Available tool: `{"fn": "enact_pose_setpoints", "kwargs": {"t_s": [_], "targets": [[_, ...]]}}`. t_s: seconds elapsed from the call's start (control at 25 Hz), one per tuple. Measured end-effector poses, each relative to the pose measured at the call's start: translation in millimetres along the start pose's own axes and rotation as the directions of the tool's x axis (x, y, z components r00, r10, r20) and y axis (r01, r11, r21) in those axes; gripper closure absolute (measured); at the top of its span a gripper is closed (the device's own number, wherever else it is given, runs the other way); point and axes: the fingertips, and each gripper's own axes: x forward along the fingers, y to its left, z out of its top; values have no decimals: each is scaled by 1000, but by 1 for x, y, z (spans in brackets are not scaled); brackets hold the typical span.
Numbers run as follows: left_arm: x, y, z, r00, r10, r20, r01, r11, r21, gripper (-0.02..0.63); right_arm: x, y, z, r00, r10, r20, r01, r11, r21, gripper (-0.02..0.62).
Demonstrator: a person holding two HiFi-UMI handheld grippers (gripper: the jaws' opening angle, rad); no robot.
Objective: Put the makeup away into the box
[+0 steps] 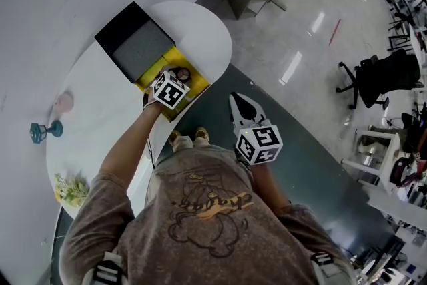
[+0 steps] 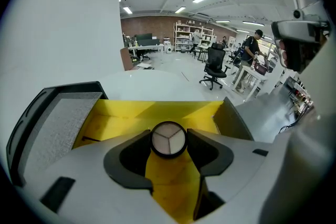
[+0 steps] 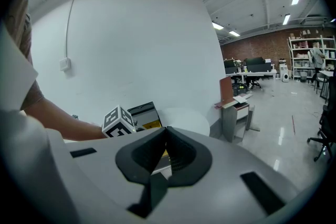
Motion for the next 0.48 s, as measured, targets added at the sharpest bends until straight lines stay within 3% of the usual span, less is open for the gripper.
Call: {"fn": "enact_pose_setpoints", "kwargs": {"t_s": [0.48], "targets": [[-5, 1, 7, 1000, -2, 23, 2, 1000, -12, 371, 3, -6, -3, 1000, 3, 4, -3, 1000, -6, 592]]}}
